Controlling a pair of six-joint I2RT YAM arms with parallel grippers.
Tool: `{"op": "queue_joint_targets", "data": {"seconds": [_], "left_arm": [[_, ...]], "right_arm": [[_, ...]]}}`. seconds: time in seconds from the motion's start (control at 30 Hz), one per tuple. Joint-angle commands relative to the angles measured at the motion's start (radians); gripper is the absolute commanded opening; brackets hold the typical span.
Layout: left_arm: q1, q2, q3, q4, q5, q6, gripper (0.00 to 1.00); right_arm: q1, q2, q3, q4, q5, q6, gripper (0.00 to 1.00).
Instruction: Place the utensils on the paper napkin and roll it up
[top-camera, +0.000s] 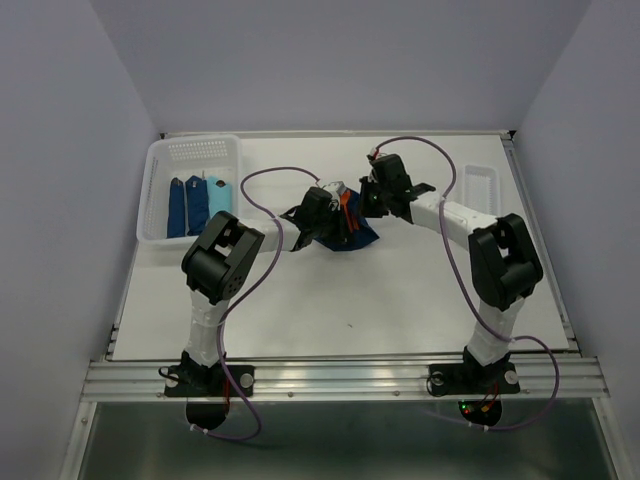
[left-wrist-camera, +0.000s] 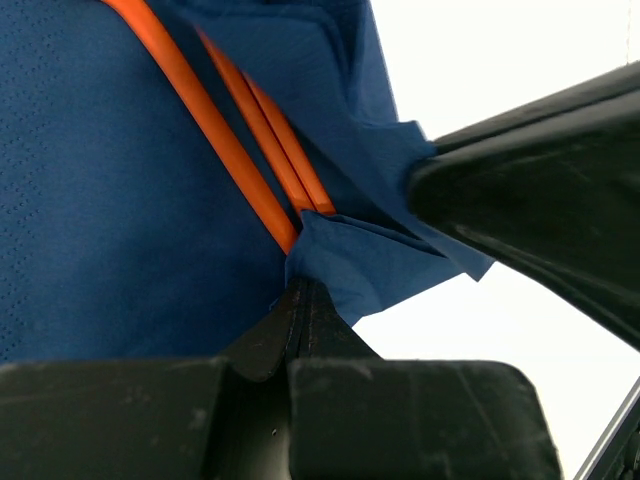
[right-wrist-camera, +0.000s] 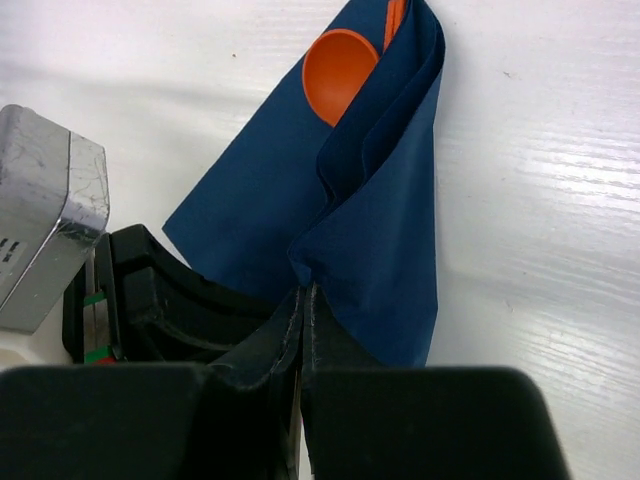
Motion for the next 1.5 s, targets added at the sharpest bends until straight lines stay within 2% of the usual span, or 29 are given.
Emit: {"op": "queue_joint_targets", "data": {"seconds": [0.0, 0.97, 1.23, 1.47], "left_arm": [[0.006, -0.002, -0.029, -0.093, -0.013, 0.032, 0.00], [0.006, -0.012, -0.037, -0.084, -0.005, 0.037, 0.00], [0.006, -0.029, -0.045, -0.085, 0.001, 0.043, 0.00], [0.006, -0.121, -0.074, -0.125, 0.002, 0.060, 0.00]], "right_arm": [[0.010, 0.023, 0.056, 0.035, -0.036, 0.029, 0.01], [0.037, 0.241, 0.136, 0.107, -0.155, 0.080, 0.01], [0.037, 0.273, 0.092, 0.107, -0.102, 0.106, 0.01], [0.037, 0.292, 0.053, 0.108, -0.066, 0.112, 0.01]]}}
